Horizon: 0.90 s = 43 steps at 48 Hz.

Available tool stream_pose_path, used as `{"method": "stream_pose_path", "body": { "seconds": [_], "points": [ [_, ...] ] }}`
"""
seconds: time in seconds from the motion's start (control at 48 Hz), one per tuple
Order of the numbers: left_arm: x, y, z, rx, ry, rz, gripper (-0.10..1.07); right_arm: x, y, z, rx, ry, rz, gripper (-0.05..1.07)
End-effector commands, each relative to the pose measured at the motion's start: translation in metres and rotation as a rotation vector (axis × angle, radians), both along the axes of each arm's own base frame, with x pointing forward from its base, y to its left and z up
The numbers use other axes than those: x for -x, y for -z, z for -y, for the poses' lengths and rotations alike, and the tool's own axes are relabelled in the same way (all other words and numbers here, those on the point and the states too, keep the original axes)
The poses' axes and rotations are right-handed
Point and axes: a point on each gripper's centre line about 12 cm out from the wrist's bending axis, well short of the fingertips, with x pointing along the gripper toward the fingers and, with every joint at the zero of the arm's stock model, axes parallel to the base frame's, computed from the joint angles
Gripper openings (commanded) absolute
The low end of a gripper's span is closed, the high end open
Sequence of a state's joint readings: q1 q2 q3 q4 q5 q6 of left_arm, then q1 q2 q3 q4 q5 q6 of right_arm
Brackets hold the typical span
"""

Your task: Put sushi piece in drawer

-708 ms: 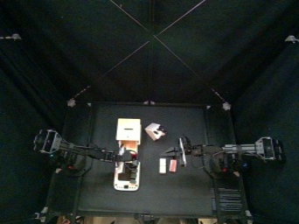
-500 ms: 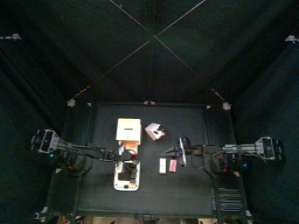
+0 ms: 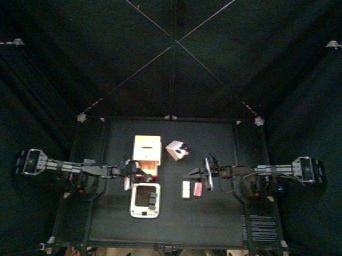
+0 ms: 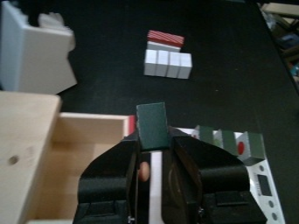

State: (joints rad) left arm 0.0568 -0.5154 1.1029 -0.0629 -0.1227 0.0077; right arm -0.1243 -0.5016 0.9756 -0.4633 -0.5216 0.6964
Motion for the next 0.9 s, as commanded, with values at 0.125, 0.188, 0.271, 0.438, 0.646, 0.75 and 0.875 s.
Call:
{"method": "stream_pose_path", "body": {
  "seconds": [0.125, 0.188, 0.271, 0.438, 0.646, 0.75, 0.875],
  "points": [
    [0.010, -0.001, -0.027, -0.006, -0.108, 0.021, 0.58, -0.001, -0.007, 0.001, 0.000, 0.001, 0.024, 0.37],
    [0.013, 0.006, -0.030, -0.003, -0.122, -0.003, 0.58, -0.001, -0.006, 0.001, 0.001, 0.000, 0.024, 0.37],
    [0.014, 0.014, -0.032, 0.000, -0.131, -0.028, 0.59, -0.001, -0.006, 0.000, 0.000, -0.001, 0.023, 0.37],
    [0.014, 0.021, -0.031, 0.006, -0.130, -0.056, 0.59, -0.001, -0.007, 0.000, 0.001, -0.001, 0.024, 0.37],
    [0.013, 0.025, -0.032, 0.008, -0.133, -0.070, 0.60, -0.002, -0.007, 0.000, 0.001, -0.001, 0.024, 0.37],
    [0.012, 0.023, -0.032, 0.006, -0.130, -0.067, 0.64, -0.002, -0.006, 0.001, 0.001, 0.000, 0.022, 0.37],
    [0.012, 0.024, -0.032, 0.007, -0.130, -0.069, 0.73, -0.002, -0.006, 0.001, 0.000, 0.001, 0.023, 0.37]
  ]
}}
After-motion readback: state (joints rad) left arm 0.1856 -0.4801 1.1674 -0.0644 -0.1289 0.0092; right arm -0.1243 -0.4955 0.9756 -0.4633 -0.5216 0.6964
